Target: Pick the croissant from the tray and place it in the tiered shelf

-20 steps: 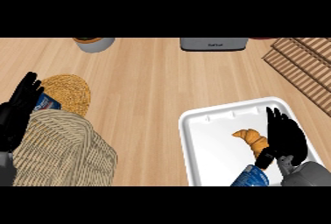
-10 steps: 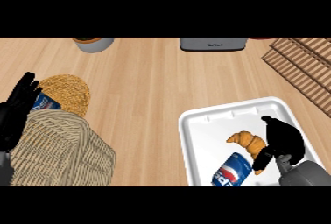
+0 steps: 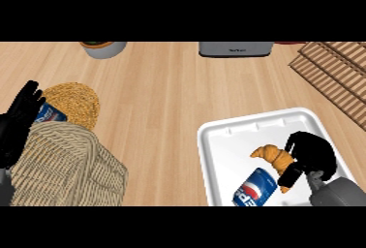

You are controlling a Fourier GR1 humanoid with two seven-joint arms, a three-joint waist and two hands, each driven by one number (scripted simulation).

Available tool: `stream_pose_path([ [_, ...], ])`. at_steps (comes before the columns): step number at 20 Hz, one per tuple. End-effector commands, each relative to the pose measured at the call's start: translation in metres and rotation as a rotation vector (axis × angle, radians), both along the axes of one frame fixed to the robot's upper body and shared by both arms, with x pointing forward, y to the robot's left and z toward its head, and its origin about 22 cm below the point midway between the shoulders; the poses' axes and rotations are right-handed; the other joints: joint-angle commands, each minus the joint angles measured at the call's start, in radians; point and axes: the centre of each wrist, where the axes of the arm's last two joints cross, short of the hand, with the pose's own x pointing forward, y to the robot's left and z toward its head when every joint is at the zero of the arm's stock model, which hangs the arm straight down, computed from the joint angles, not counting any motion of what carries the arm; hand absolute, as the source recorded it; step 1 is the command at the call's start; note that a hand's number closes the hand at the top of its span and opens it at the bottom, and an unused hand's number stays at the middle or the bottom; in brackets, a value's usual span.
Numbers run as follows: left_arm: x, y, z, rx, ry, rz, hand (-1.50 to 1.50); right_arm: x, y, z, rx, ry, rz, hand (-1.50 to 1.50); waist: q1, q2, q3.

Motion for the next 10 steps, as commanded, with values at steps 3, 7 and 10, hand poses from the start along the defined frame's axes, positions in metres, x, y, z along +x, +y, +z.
stream_pose_path([
  [3, -0.029, 0.005, -0.057, -0.051, 0.197, 0.048, 0.00, -0.002, 0.003, -0.002, -0.069, -0.100, 0.051, 1.50, -0.003, 0.020, -0.025],
  [7, -0.028, -0.004, -0.053, -0.061, 0.193, 0.037, 0.00, 0.003, 0.012, 0.009, -0.075, -0.188, 0.060, 1.50, 0.000, 0.018, -0.024],
  [10, -0.026, -0.005, -0.053, -0.059, 0.194, 0.044, 0.00, 0.028, 0.010, 0.043, -0.031, -0.261, -0.050, 1.50, 0.001, 0.019, -0.025],
])
